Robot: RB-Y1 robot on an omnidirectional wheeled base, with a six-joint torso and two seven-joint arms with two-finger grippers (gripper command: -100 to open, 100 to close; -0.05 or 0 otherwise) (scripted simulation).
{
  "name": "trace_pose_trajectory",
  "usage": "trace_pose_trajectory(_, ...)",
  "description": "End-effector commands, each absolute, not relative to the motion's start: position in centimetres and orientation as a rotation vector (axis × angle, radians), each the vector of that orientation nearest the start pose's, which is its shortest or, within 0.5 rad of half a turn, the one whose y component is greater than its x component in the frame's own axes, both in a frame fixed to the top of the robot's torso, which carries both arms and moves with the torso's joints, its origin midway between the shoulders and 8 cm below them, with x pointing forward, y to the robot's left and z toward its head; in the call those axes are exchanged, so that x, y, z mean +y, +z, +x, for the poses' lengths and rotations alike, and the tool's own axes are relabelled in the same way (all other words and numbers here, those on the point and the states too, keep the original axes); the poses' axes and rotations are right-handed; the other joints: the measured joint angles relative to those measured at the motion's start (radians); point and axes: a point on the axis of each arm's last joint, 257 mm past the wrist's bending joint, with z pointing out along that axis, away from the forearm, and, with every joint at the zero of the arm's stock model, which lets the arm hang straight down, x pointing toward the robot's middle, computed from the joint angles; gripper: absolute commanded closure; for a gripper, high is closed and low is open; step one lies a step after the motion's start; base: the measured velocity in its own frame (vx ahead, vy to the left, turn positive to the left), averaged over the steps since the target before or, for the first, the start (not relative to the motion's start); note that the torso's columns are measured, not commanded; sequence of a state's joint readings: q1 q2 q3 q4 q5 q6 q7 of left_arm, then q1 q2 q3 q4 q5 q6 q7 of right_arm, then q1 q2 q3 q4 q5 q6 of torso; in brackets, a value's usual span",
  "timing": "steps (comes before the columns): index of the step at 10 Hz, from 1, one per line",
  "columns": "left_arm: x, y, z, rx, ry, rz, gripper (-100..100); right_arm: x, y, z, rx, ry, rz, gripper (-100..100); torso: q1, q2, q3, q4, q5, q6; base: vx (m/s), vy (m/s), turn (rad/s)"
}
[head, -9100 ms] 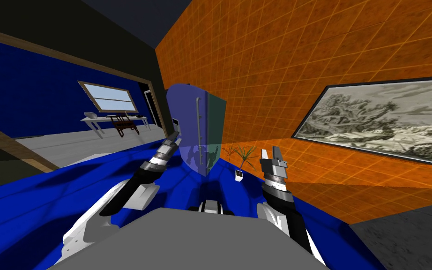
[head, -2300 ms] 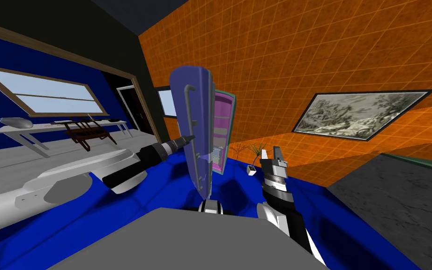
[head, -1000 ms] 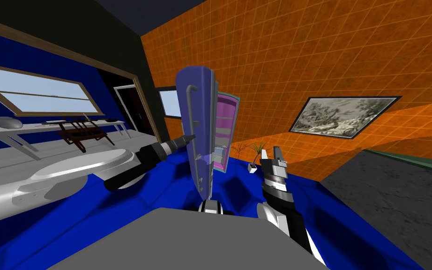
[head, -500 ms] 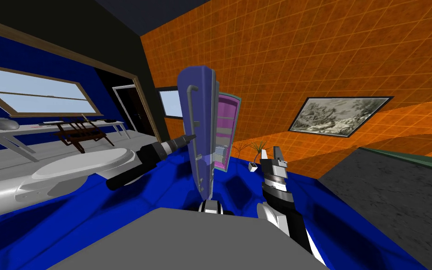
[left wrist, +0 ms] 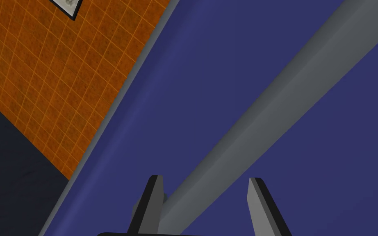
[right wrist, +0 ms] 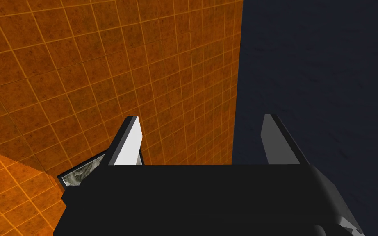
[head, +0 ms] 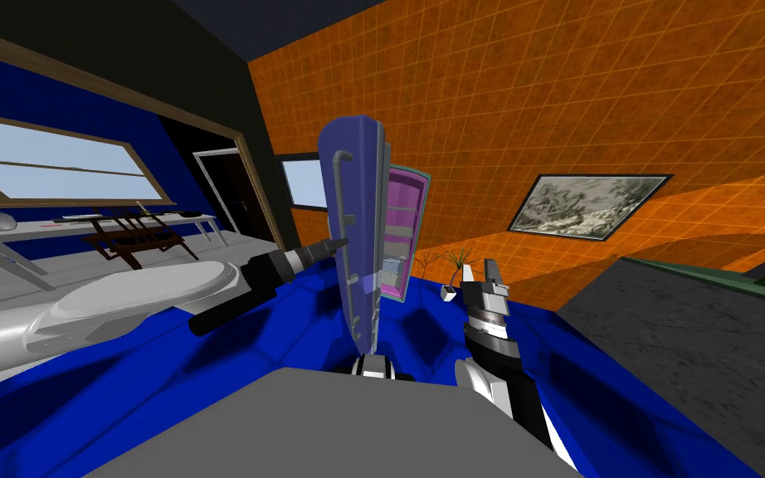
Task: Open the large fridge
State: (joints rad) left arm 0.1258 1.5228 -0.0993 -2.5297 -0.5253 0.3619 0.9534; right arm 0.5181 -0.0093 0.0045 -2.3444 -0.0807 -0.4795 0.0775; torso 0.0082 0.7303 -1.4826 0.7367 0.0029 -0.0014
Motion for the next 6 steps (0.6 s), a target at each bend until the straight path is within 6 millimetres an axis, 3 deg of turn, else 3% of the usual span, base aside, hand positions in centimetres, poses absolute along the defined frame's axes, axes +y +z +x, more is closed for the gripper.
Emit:
trace_pose_trajectory(1, 17.35, 4.31, 41.22, 1.614, -0.979, -0.077, 100, -28.57, 4.34, 33.18, 0.571, 1.288, 0.651, 0, -0.004, -0.001, -0.001, 0.000, -0.001, 0.000, -0.001, 0.028, 0.023)
trace_pose_trajectory(4, 16.90, 3.79, 40.94, 1.639, -0.974, -0.025, 100, -28.57, 4.35, 33.18, 0.571, 1.288, 0.651, 0, 0.001, 0.001, 0.002, -0.003, 0.001, 0.000, -0.057, 0.125, -0.054)
trace_pose_trajectory(6, 16.90, 3.79, 40.94, 1.643, -0.996, -0.049, 100, -28.57, 4.34, 33.18, 0.571, 1.288, 0.651, 0, -0.008, -0.002, 0.000, -0.003, -0.001, 0.001, -0.009, 0.010, 0.021)
